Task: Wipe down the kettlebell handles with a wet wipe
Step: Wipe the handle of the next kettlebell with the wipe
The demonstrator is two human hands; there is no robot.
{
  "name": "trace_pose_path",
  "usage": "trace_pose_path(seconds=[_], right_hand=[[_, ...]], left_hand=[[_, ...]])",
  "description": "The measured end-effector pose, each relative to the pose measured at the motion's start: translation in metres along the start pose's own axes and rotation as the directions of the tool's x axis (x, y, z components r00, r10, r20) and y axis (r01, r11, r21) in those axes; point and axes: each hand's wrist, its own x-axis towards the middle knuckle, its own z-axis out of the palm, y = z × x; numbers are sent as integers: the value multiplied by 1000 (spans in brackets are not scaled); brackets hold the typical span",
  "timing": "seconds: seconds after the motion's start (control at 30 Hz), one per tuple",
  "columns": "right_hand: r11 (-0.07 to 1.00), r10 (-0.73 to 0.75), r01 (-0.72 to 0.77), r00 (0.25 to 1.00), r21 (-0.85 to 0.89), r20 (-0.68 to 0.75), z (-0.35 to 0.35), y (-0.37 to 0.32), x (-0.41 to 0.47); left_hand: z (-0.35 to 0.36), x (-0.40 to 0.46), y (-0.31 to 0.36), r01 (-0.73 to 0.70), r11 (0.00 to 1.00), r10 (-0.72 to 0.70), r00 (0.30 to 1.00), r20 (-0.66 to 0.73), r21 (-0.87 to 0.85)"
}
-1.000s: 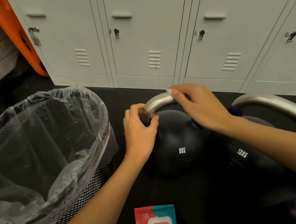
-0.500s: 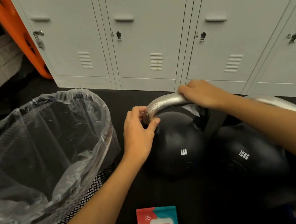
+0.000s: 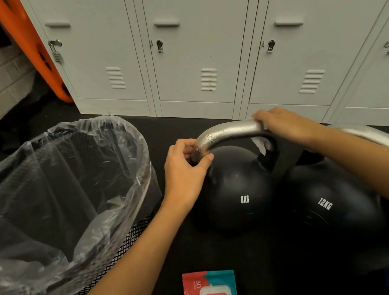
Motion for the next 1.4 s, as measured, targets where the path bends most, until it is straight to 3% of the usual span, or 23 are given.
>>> trace_pose_path(seconds=[0.13, 0.27, 0.37, 0.47, 0.53, 0.63, 0.73, 0.8, 0.97, 1.07, 1.23, 1.4], right_hand=[[998, -70, 69, 994, -11, -89, 11, -17, -7], [964, -266, 267, 958, -3, -111, 27, -34, -19], [940, -240, 265, 962, 213, -132, 21, -32, -15], [774, -133, 256, 960, 579, -246, 15, -29, -11], [670, -43, 269, 944, 691, -327, 9, -25, -8], [672, 111, 210, 920, 710, -377, 10, -15, -2], [694, 241, 78, 912, 716, -333, 21, -5, 3], [719, 236, 48, 921, 693, -308, 26, -5, 4], [880, 117, 58, 935, 472, -334, 32, -7, 1], [919, 72, 83, 926, 386, -370, 38, -4, 0], [952, 52, 78, 912, 297, -407, 44, -5, -1], [957, 35, 90, 907, 275, -419, 46, -7, -1]], left_hand=[[1, -3, 6, 33, 994, -34, 999, -1, -102], [5, 0, 22, -70, 988, 49, 987, -154, -135], [10, 5, 43, -260, 965, 260, 948, -183, 21], [21, 13, 61, -431, 889, 444, 894, -64, 153], [33, 23, 65, -514, 793, 521, 850, 74, 326], [52, 33, 64, -599, 528, 530, 786, 317, 602], [57, 32, 55, -624, 236, 610, 692, 386, 745], [55, 31, 46, -612, 191, 630, 676, 382, 767], [42, 25, 25, -597, 360, 674, 698, 243, 717], [33, 18, 8, -560, 507, 632, 758, 159, 655], [23, 4, -6, -355, 864, 344, 934, 94, 357], [15, -6, -29, -38, 980, 5, 985, 170, 193]])
